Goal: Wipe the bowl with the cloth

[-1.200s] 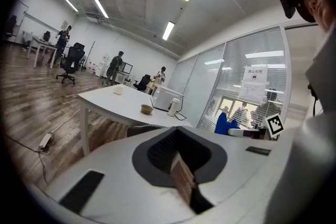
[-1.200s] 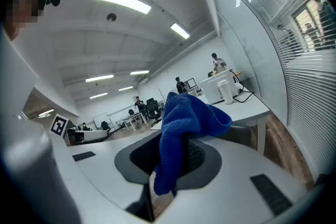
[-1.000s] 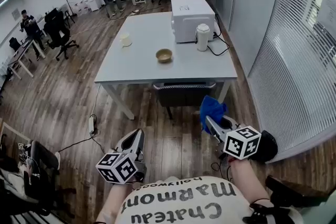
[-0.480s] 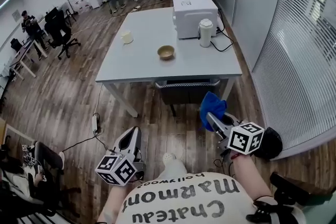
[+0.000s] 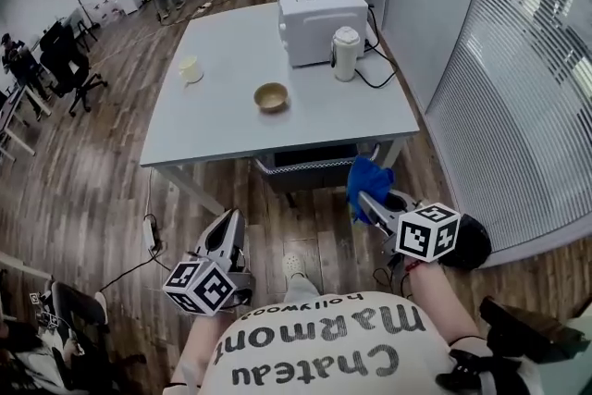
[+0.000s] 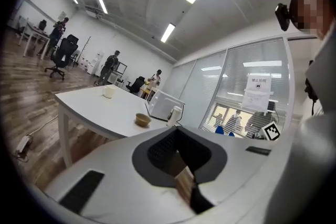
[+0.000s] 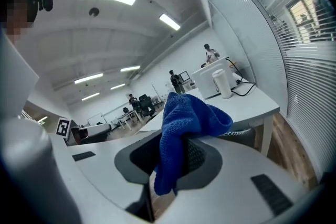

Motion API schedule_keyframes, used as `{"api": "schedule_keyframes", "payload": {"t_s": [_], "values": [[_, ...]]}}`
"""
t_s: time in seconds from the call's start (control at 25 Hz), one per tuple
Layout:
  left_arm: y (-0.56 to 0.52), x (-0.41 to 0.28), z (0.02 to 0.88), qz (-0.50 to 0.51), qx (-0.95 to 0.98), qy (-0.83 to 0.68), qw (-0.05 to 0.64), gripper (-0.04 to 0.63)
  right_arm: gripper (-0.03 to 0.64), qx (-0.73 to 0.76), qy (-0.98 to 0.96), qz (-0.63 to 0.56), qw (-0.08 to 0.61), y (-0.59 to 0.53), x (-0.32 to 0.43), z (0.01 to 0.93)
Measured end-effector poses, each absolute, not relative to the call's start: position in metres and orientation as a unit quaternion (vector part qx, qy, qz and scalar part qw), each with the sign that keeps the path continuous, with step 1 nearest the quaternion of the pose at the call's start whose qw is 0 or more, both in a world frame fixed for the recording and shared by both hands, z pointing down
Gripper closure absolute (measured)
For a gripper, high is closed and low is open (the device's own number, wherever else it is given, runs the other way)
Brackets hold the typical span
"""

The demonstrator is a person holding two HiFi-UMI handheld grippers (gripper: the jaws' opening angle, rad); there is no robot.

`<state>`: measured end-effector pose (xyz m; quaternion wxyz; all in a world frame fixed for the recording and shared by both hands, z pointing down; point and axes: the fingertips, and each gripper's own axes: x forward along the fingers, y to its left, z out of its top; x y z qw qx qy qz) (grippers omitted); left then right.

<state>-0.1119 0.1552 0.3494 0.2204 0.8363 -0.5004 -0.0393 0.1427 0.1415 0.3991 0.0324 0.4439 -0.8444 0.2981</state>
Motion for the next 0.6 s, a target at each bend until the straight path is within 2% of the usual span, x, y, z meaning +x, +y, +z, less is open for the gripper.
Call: {"api": "schedule_keyframes", "payload": {"t_s": [0.12,0.48,0.6], "values": [[0.113,-0.127,0.336,-0.055,0.839,-0.491,0.228,0.571,0.549,0.447,-0.846,0.288,0.039,0.11,0.126,0.385],[0.004,-0.163,0.307,-0.038,0.868,-0.462,0.178,0.571,0.549,0.468,-0.848,0.249,0.015,0.0,0.073,0.344],[-0.023,-0.176,0.315,-0.035,0.871,-0.453,0.189,0.571,0.549,0.473,-0.846,0.245,0.016,-0.027,0.058,0.347]]}}
